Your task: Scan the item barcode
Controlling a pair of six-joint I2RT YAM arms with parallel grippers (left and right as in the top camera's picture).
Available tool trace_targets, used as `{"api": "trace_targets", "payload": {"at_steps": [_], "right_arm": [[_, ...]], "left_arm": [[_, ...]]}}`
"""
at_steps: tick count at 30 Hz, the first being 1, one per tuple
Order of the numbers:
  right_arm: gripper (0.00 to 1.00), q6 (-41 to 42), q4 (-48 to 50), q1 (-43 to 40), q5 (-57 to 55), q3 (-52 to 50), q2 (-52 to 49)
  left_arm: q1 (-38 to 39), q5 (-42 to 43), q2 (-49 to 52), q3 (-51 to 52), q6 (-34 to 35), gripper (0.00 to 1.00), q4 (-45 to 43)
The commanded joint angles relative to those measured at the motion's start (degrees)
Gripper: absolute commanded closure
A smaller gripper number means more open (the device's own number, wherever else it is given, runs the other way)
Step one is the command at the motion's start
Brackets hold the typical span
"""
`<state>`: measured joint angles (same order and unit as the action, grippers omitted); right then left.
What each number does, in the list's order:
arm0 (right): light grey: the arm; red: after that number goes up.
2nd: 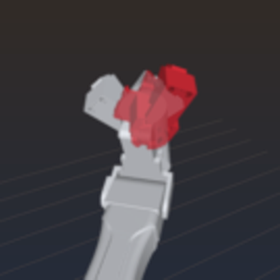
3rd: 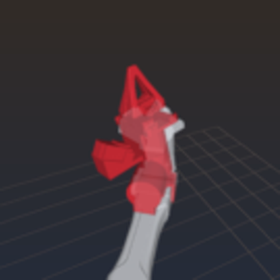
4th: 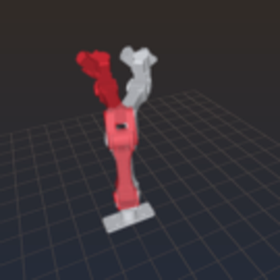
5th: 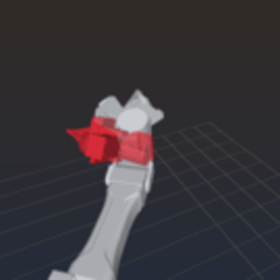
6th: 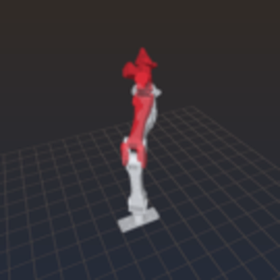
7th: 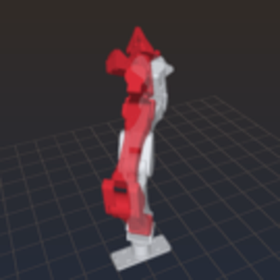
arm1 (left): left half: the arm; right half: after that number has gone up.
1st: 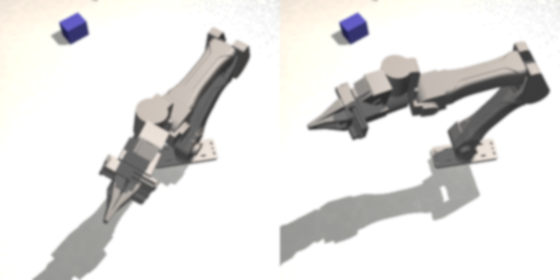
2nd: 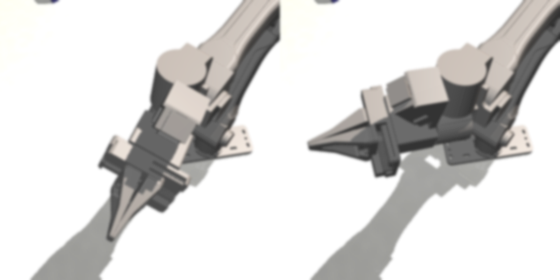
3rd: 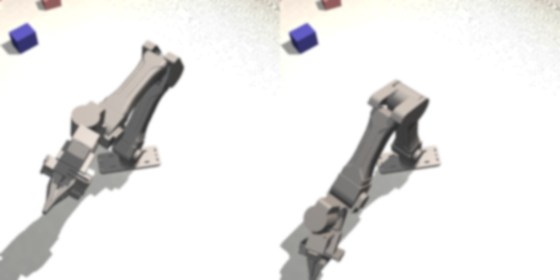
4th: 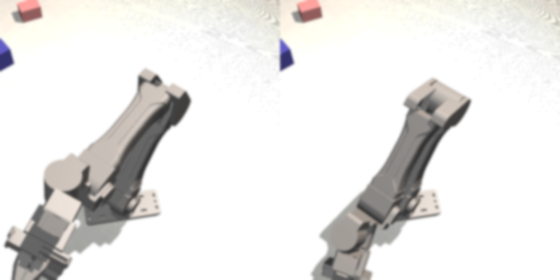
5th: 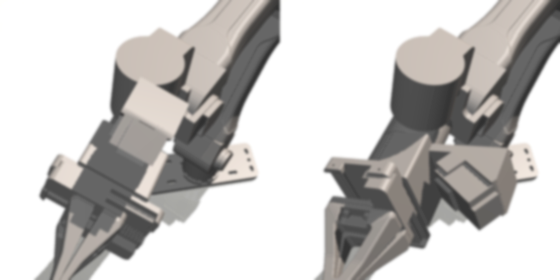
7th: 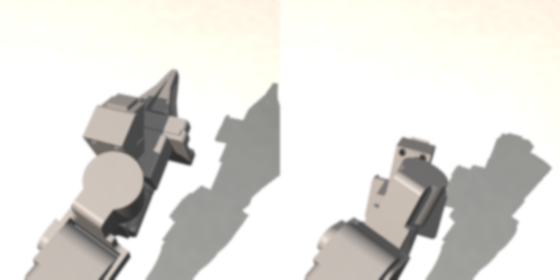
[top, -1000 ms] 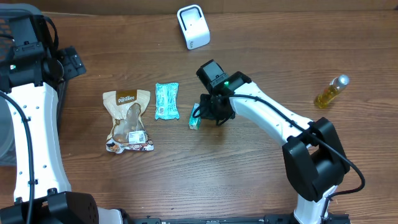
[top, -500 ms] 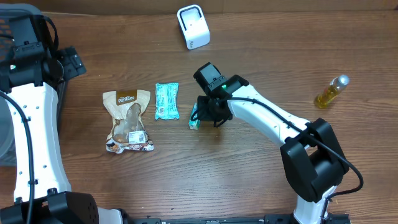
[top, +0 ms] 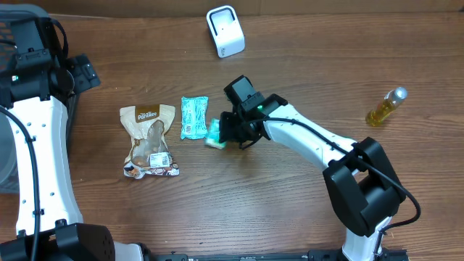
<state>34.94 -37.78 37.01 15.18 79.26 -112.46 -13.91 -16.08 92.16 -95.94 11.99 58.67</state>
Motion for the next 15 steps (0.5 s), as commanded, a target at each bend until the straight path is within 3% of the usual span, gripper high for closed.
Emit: {"api": "trace_targets", "payload": {"at_steps": [1, 15], "right_arm": [[0.96, 0.22, 1.18, 1.4, 1.6, -0.15, 0.9], [0.95, 0.22, 4.92, 1.49, 3.43, -0.13, 0.9]], "left_arm": [[-0.33, 0.04, 0.0, -0.63, -0.17, 0.01, -0.15], [-0.33, 0.04, 0.0, -0.63, -0.17, 0.01, -0.15]]}}
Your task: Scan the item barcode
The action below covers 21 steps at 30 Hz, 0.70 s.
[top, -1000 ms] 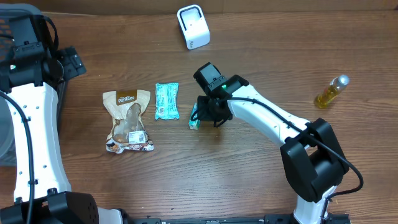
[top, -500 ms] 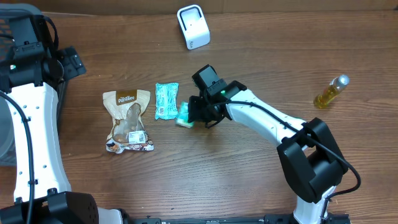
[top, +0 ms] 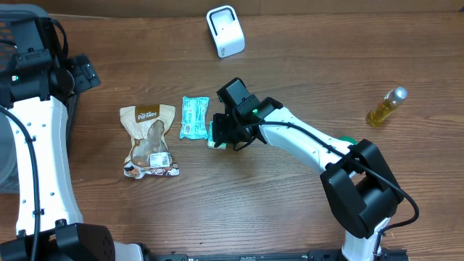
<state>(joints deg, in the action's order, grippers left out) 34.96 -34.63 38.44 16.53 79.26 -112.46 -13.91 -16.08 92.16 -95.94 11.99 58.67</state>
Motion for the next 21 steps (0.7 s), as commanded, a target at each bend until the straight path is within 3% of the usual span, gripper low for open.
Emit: {"api": "trace_targets", "payload": {"at_steps": [1, 4, 8, 17, 21], "right_arm": [[0.92, 0.2, 2.43, 0.07, 3.26, -0.13, 0.9], [0.87, 0.17, 7.54, 0.02, 9.75, -0.11, 0.92], [0.87, -0.72, 8.87, -0.57, 10.16, -0.02, 0.92], [0.87, -0.72, -1.55, -5.75, 7.93, -0.09, 0.92], [0.71, -0.72, -3.43, -6.27, 2.69, -0.2, 0.9]], "left_arm": [[-0.33, 0.04, 0.0, -0.63, -0.17, 0.01, -0.15], [-0.33, 0.04, 0.0, -0.63, -0.17, 0.01, -0.15], [-0.33, 0.04, 0.0, -0.63, -0.17, 0.0, -0.15], [-0.33, 0.04, 0.0, -0.63, -0.17, 0.01, -0.15], [-0.33, 0.04, 0.0, -0.63, -0.17, 0.0, -0.15]]}}
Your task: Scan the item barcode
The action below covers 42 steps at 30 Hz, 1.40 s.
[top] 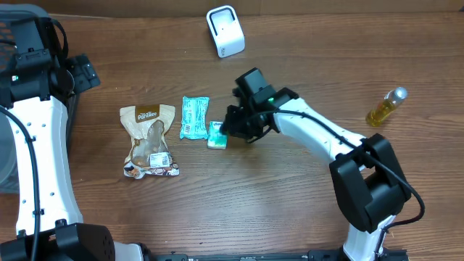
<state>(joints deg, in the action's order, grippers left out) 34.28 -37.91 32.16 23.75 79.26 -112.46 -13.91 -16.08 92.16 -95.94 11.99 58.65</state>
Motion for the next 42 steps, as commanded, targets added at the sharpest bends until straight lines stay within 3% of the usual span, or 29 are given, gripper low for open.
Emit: {"api": "trace_targets", "payload": {"at_steps": [1, 3, 11, 26, 32, 40, 42], "right_arm": [[0.67, -0.04, 0.09, 0.26, -5.33, -0.2, 0.9], [0.63, -0.07, 0.09, 0.52, -5.31, -0.24, 0.79], [0.63, 0.0, 0.85, 0.61, -2.67, -0.24, -2.73], [0.69, 0.02, 5.18, 0.87, -0.96, -0.24, -8.22], [0.64, 0.0, 4.63, 0.87, -1.01, -0.24, -8.22], [0.82, 0.02, 5.05, 2.49, -8.35, -0.26, -8.22], [0.96, 0.02, 5.09, 2.69, -8.31, -0.26, -8.22]], "left_arm": [[-0.33, 0.04, 0.0, -0.63, -0.17, 0.0, -0.13], [-0.33, 0.04, 0.0, -0.63, -0.17, 0.0, -0.13], [-0.33, 0.04, 0.0, -0.63, -0.17, 0.0, -0.13], [-0.33, 0.04, 0.0, -0.63, -0.17, 0.0, -0.13], [-0.33, 0.04, 0.0, -0.63, -0.17, 0.0, -0.13], [-0.33, 0.04, 0.0, -0.63, -0.17, 0.0, -0.13], [-0.33, 0.04, 0.0, -0.63, -0.17, 0.0, -0.13]]}}
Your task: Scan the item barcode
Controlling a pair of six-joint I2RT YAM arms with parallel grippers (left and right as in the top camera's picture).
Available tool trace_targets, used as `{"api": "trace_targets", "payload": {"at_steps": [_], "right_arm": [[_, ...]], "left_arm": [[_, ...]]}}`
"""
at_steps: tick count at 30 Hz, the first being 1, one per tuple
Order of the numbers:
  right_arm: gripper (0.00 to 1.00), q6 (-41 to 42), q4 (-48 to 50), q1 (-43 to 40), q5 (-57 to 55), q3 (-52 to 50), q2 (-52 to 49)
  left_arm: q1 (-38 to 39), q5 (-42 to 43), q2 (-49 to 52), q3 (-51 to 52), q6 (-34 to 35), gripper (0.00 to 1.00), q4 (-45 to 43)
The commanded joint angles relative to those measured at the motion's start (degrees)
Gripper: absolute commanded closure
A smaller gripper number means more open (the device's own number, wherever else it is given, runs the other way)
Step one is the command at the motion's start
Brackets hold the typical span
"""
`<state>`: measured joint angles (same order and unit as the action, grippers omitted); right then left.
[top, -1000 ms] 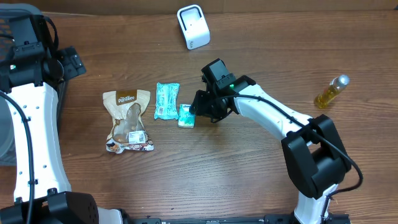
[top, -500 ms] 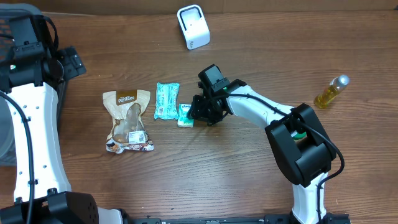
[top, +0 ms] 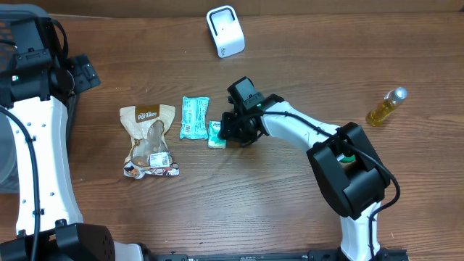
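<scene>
A small green-and-white packet (top: 214, 135) lies flat on the wooden table (top: 239, 203), just right of a teal packet (top: 193, 117). My right gripper (top: 230, 132) hangs low at the small packet's right edge, and its dark fingers look open with nothing in them. The white barcode scanner (top: 225, 31) stands at the far edge, well behind both. A brown snack bag (top: 148, 141) lies further left. My left gripper (top: 85, 72) rests at the far left, away from all items, and its jaws do not show clearly.
A small yellow bottle (top: 386, 106) lies at the right side of the table. The left arm's white links run down the left edge. A cardboard wall closes off the back behind the scanner.
My right gripper has moved a little left and down, back up against the right edge of the small green-and-white packet. The packet itself lies where it did.
My right gripper was first over the small green-and-white packet, partly covering it. It then stood further left with the packet beside the teal one. After that it had drawn back to the right, leaving the packet free on the table. Now it is beside the packet again.
</scene>
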<state>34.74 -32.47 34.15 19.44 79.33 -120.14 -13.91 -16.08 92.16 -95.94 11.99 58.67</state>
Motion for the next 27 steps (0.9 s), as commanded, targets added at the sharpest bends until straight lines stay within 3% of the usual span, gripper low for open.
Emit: {"api": "trace_targets", "payload": {"at_steps": [1, 7, 10, 20, 24, 27], "right_arm": [[0.96, -0.44, -0.39, 0.72, -3.98, -0.33, -0.55], [0.96, -3.41, -0.81, -1.73, 4.76, -0.17, 1.4], [0.96, -11.15, -0.87, -5.31, 17.11, -0.17, 6.1], [0.96, -24.96, -1.79, -14.38, 54.84, -0.2, 15.37], [0.96, -34.82, -7.32, -18.45, 68.74, -0.2, 15.74], [0.96, -42.62, -14.23, -20.5, 70.49, -0.2, 15.76]], "left_arm": [[-0.33, 0.04, 0.0, -0.63, -0.17, 0.01, -0.15], [-0.33, 0.04, 0.0, -0.63, -0.17, 0.0, -0.15], [-0.33, 0.04, 0.0, -0.63, -0.17, 0.0, -0.15], [-0.31, 0.04, 0.0, -0.63, -0.17, 0.0, -0.15], [-0.33, 0.04, 0.0, -0.63, -0.17, 0.0, -0.17], [-0.31, 0.04, 0.0, -0.63, -0.17, 0.0, -0.15]]}}
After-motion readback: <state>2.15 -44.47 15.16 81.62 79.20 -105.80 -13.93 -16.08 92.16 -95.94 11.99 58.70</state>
